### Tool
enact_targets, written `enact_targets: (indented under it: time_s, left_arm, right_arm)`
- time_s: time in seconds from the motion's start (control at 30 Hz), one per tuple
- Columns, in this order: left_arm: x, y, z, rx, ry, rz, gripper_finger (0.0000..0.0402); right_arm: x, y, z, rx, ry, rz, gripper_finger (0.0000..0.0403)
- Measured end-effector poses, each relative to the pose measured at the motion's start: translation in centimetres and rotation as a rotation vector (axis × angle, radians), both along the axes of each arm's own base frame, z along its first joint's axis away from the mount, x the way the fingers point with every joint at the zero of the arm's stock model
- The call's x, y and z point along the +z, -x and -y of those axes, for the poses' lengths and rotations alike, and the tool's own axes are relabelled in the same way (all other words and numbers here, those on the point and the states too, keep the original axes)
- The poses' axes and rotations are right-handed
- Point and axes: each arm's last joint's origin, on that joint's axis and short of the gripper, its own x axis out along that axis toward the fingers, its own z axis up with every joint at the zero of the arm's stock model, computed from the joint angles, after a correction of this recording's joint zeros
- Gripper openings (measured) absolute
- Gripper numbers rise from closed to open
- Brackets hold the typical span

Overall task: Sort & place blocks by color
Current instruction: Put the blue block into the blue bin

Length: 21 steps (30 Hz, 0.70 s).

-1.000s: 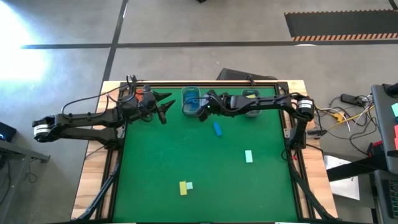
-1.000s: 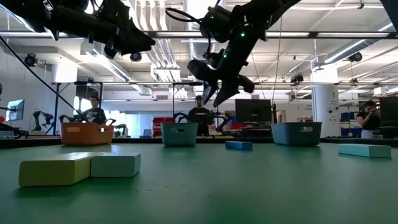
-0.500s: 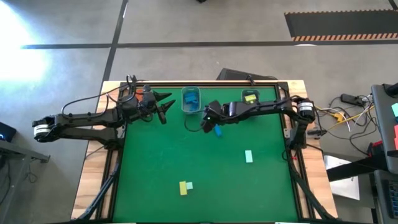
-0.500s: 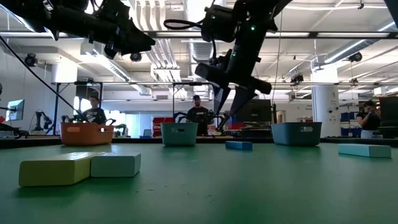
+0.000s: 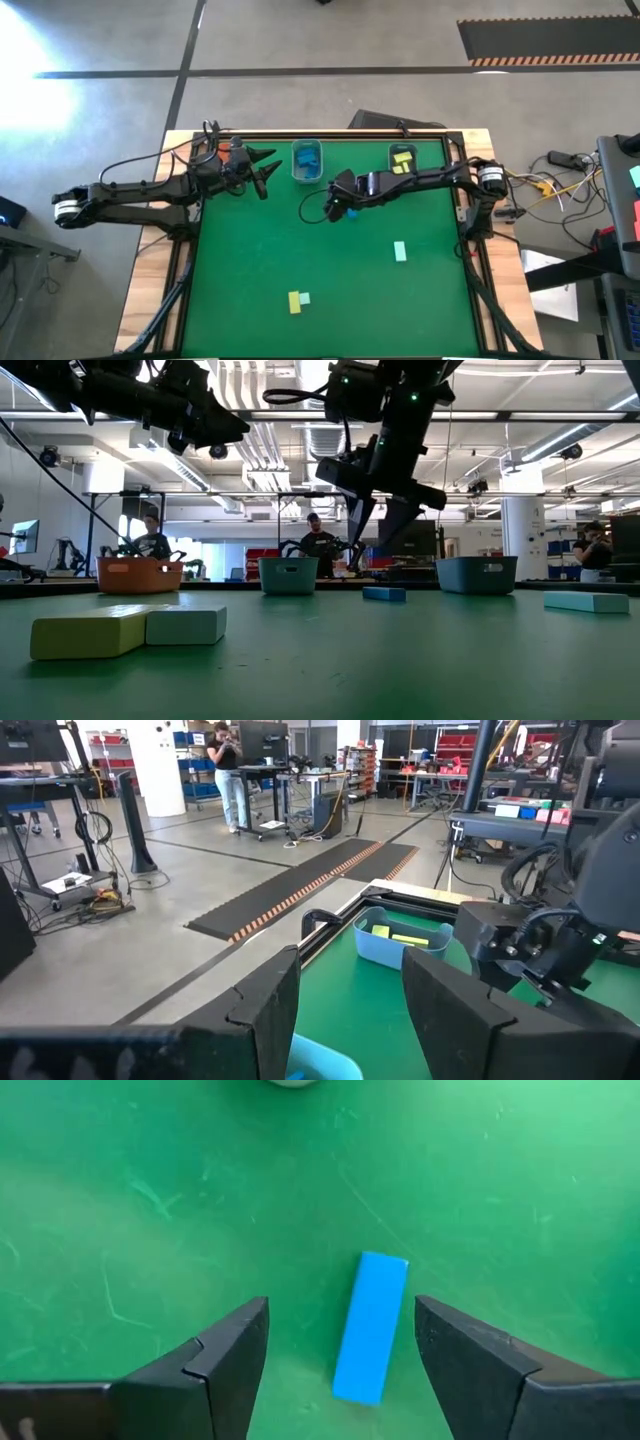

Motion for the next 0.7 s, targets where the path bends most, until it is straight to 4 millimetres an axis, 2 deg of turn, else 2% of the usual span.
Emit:
enact_targets:
  time_s: [0.37,0.7]
  left_arm:
    - [0.0,0.0,0.0,0.000,0.000,0.000,0.0161]
    - [0.0,0.0,0.0,0.000,0.000,0.000,0.0161]
  right_arm:
    - [-1.9,1.1,-0.7,-0.053,-0.033,-0.056,0.0242]
    - [-2.2,1.3,-0.8,-0.043,-0.071,-0.063,0.0242]
